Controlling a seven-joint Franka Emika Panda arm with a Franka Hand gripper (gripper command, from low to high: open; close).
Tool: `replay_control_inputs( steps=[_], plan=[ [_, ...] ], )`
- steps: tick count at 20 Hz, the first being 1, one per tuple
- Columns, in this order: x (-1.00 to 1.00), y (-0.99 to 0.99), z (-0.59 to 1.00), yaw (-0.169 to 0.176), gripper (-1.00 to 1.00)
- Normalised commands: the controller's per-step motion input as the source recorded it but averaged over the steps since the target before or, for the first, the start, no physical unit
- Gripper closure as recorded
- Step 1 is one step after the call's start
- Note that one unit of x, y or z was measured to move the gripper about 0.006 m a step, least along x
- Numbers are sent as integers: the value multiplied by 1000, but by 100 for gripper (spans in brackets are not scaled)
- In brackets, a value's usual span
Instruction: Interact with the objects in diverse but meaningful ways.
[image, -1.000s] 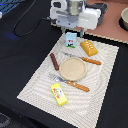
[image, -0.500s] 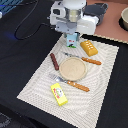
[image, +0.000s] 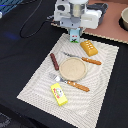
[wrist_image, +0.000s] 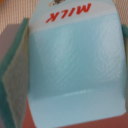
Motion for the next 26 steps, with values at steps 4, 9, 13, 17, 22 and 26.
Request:
replay_control_inputs(
  steps=[4,9,13,17,22,26],
  plan=[
    [-255,-53,986,-6,100],
    [-42,-394,1000,-28,100],
    [12,-691,799,-51,100],
    [41,-843,570,-48,100],
    [7,-911,293,-9,100],
    [-11,-954,-23,-2,100]
  ],
)
